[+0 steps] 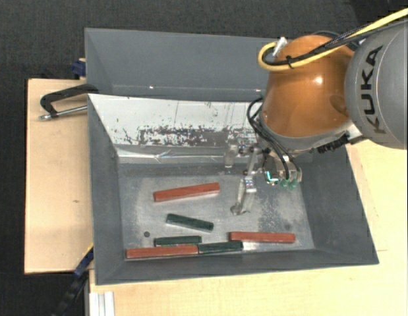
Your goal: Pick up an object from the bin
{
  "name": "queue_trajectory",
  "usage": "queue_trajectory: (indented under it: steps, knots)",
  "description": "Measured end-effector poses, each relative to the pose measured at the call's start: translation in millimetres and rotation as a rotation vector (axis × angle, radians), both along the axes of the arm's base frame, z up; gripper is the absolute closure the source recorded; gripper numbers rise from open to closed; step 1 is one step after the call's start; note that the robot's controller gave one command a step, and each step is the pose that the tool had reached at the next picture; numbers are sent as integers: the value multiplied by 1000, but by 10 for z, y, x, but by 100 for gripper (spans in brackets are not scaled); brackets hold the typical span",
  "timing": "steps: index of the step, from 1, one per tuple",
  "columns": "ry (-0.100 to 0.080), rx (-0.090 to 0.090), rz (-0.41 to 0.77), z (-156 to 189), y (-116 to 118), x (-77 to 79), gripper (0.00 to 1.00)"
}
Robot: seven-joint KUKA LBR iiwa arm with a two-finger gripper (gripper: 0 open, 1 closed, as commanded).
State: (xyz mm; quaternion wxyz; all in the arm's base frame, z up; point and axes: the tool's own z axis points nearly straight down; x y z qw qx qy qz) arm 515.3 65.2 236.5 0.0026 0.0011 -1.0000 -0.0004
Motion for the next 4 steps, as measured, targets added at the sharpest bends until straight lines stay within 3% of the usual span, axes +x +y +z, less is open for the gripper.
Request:
queue_trajectory:
  steps: [1, 2, 3, 4]
  knots:
    - [-8, 1, -2, 35, -4, 15, 0]
    - [-11, 1, 101, -589, 239, 232, 0]
    - [-14, 3, 241, -753, 714, 598, 0]
    - [-6, 1, 117, -1028, 453, 686, 0]
